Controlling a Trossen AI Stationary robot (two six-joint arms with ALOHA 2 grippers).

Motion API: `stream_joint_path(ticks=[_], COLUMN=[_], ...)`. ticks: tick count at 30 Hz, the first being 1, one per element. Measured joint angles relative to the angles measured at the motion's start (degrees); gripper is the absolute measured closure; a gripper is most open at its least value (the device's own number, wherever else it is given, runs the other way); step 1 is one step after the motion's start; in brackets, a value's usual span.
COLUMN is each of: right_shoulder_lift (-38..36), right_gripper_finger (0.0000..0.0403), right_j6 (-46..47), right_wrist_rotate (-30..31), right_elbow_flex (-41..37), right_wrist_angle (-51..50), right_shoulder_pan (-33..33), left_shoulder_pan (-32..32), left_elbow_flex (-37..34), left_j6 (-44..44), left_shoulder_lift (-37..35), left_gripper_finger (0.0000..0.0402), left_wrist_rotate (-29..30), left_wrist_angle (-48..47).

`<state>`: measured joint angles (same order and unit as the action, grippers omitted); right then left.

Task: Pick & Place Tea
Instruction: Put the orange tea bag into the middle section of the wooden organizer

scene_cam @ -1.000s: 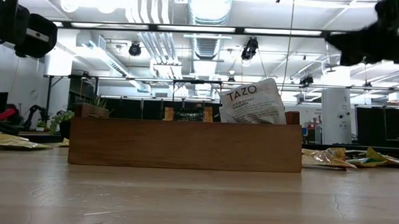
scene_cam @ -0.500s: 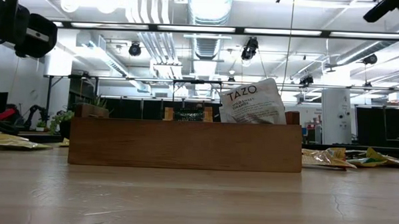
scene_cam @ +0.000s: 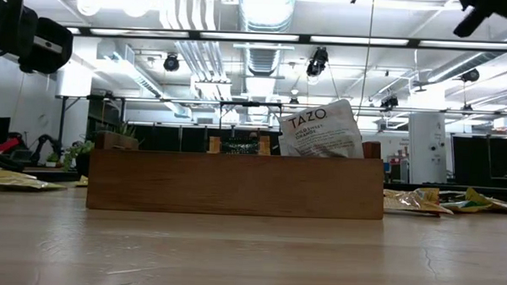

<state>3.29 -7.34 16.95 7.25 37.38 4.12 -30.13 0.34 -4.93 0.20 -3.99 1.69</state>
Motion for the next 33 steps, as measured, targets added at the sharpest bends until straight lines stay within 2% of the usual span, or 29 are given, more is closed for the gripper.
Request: stream_joint_path(ticks=[5,8,12,15,28,33], right_shoulder_lift=[3.7,8.0,14.8,20.2,41.4,47.6], right_gripper_finger=[0.0394,0.0394,0.0394,0.0394,0.0394,0.0394], right_j6=[4.6,8.7,13.0,11.0,-0.3,0.6], right_wrist_rotate=[1.4,6.6,15.0,18.0,17.3,17.3], right_elbow_flex=[12.2,18.8,24.6,26.6,26.0,26.2], right_wrist_angle=[-25.1,-40.2,-53.1,-56.2,-59.5,-59.7], right_shoulder_pan=[0.0,0.0,0.0,0.0,0.0,0.0], left_shoulder_pan=[0.0,0.0,0.0,0.0,0.0,0.0], left_elbow_flex=[0.0,0.0,0.0,0.0,0.0,0.0], left_j6=[0.0,0.0,0.0,0.0,0.0,0.0], left_shoulder_lift=[0.0,0.0,0.0,0.0,0.0,0.1], left_gripper_finger=[0.0230,0.0230,0.0230,0.0230,0.0230,0.0230], left_wrist_rotate=[0.0,0.0,0.0,0.0,0.0,0.0], left_wrist_angle=[0.0,-0.1,-0.1,-0.1,-0.2,-0.1])
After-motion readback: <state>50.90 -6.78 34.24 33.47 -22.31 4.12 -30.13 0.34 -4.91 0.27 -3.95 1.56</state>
